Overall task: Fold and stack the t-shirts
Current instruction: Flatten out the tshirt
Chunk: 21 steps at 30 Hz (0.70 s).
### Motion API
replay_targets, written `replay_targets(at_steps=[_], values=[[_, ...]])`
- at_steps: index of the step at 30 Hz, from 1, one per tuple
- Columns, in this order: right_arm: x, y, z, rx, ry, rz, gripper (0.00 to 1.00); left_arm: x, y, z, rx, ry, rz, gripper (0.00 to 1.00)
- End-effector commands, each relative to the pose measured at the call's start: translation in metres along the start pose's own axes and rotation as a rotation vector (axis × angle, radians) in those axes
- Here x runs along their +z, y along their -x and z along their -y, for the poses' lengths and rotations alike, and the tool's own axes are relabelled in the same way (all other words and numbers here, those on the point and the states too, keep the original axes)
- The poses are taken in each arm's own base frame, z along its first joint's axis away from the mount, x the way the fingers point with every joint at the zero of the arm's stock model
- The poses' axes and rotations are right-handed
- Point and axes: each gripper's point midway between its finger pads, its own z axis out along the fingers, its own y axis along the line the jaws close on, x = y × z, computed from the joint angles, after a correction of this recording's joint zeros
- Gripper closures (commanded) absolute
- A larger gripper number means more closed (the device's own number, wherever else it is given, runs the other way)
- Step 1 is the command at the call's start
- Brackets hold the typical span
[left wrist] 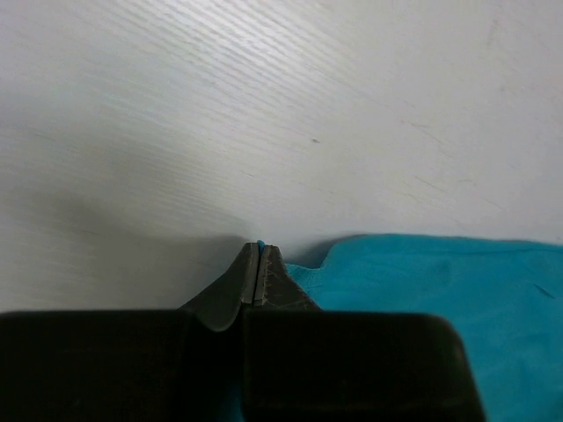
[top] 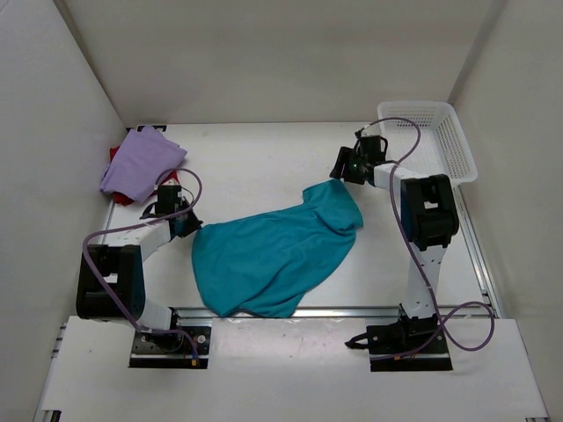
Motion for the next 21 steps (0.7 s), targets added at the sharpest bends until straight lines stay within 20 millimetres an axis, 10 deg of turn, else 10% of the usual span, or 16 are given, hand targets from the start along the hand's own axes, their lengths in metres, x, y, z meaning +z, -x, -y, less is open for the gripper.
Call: replay_targets(at_steps=[1,10,18,21], values=[[0.008,0.02,-0.003,-0.053,-0.034,0.001,0.47,-0.016,0.013,0.023,0.011,-0.092,0.048,1.0],[0.006,0.011,-0.001,-0.056,-0.095,-0.042,0.95,-0.019,0.016,0.038,-0.013,-0.163,0.048,1.0],[-0.091,0.108,-0.035,-0.062,0.007,0.216,1.0,-0.043,0.055,0.085,-0.05,-0.316,0.129,1.0],[-0.15,0.193,-0.075,-0.094,0.111,0.372,1.0,-0.064,0.111,0.123,-0.126,-0.445,0.207,1.0]])
